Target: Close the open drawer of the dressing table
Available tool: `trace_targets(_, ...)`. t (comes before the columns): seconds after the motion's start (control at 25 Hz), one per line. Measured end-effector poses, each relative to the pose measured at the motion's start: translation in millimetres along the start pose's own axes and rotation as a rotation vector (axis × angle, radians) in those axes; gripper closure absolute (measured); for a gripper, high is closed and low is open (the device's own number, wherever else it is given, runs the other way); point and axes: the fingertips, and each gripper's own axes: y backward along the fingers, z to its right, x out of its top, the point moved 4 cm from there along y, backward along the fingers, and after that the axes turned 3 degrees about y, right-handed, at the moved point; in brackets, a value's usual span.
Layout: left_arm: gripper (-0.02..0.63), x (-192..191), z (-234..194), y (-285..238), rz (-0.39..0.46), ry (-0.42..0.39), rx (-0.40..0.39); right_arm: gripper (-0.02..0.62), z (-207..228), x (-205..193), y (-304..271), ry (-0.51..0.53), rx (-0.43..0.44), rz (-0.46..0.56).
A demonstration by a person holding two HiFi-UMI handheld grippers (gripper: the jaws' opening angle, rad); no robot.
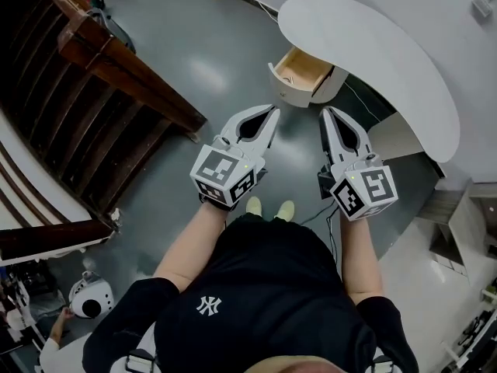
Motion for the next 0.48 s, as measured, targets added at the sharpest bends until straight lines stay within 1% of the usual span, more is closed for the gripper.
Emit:
trace_targets(0.32, 0.597, -16, 0, -15, -0.029, -0.016, 0.045, 0.580, 22, -15, -3, -0.031, 0.004, -0.019)
trace_targets(0.48, 0.597, -22, -11, -21, -0.042, -0.009, 0.059, 0.580, 27, -21, -18, -0.038, 0.013, -0.031)
